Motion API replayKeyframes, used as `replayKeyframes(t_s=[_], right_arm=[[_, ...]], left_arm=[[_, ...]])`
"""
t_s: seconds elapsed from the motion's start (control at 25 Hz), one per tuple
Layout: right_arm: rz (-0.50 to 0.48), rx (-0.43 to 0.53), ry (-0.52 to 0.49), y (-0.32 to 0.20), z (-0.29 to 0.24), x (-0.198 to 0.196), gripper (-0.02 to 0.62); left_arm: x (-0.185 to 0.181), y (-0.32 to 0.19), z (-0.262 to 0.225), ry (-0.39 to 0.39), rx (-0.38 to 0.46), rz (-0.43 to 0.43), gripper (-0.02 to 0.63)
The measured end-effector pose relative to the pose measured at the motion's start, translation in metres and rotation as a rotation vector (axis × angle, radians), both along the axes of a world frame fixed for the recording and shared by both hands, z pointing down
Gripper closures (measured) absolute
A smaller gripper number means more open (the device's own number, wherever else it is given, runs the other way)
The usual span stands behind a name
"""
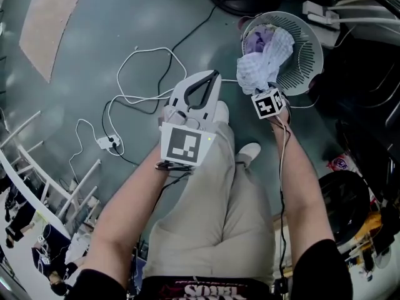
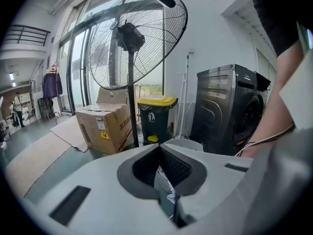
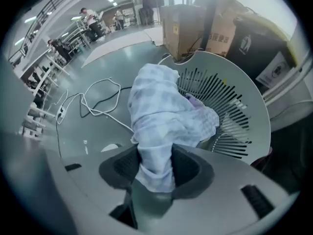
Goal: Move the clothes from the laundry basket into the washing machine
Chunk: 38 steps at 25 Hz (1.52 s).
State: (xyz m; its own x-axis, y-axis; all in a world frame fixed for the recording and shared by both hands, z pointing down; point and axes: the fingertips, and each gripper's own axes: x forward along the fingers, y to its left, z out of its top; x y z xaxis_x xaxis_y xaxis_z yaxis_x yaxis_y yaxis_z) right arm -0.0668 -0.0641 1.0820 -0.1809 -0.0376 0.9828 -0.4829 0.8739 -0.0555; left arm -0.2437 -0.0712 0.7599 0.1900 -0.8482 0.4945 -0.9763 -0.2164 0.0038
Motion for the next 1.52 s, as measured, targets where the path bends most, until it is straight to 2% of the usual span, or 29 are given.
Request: replayKeyframes(t_s=[0.12, 0.2, 0.28, 0.6, 0.8, 1.28, 1.52], right_arm=[[-0.03, 0.022, 0.002, -0.002, -0.014, -0.002, 0.465], [-0.008, 0.026, -0.033, -0.002, -0.03, -0.002, 0.507], [0.039, 0.021, -0.091, 0.0, -0.049, -0.003, 0.52], [0.255, -0.033, -0.282, -0.021, -0.125, 0.008, 0.526], [0.328, -0.016, -0.362, -0.043, -0.177, 0.012, 0.527], [0.408, 0.052, -0.426, -0.049, -0.287, 0.022, 0.527], [0.48, 0.086, -0.456, -0.05, -0.338, 0.031, 0.528]], left_arm=[[0.002, 0.0, -0.006, 0.004, 0.006, 0.007, 0.601], [0.005, -0.003, -0.013, 0.011, 0.014, 0.01, 0.601], [0.006, -0.007, -0.02, 0.019, 0.016, 0.01, 0.601], [0.029, -0.023, -0.057, 0.066, 0.031, 0.012, 0.601], [0.046, -0.034, -0.086, 0.067, 0.054, 0.033, 0.601], [0.075, -0.046, -0.161, 0.064, 0.092, 0.089, 0.601], [0.082, -0.044, -0.194, 0.07, 0.1, 0.116, 0.601]])
